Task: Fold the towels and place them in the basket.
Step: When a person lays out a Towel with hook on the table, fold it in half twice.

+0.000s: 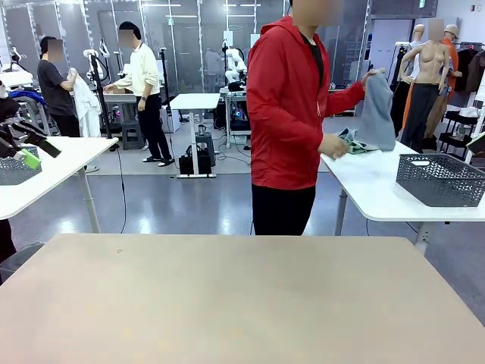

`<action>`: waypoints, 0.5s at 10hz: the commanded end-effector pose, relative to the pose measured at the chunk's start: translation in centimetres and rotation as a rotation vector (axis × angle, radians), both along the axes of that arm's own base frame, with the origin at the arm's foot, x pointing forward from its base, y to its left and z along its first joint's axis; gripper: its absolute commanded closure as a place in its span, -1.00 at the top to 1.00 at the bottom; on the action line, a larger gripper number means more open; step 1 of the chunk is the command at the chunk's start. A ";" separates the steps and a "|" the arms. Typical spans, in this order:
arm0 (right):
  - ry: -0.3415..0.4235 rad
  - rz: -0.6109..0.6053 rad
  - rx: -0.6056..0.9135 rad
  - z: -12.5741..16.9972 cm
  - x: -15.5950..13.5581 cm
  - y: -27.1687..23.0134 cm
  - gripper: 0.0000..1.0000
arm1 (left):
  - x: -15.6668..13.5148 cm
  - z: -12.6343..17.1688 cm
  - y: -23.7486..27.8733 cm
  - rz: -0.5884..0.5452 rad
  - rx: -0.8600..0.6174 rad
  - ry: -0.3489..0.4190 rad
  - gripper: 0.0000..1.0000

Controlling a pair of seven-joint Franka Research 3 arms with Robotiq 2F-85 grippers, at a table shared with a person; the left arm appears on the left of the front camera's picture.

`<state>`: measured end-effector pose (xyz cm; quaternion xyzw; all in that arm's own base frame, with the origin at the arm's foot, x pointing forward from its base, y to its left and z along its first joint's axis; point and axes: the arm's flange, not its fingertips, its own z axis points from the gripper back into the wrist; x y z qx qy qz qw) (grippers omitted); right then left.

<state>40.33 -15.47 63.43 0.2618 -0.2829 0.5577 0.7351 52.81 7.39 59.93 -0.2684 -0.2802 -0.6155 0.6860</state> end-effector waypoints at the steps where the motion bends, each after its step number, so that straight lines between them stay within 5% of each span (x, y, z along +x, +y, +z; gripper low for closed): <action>1: -0.003 0.007 0.006 0.0 0.1 0.0 1.00 | 0.0 0.0 0.0 0.001 0.001 -0.001 1.00; 5: -0.003 0.007 0.006 0.0 0.1 0.0 1.00 | 0.0 0.0 0.0 0.001 0.001 -0.001 1.00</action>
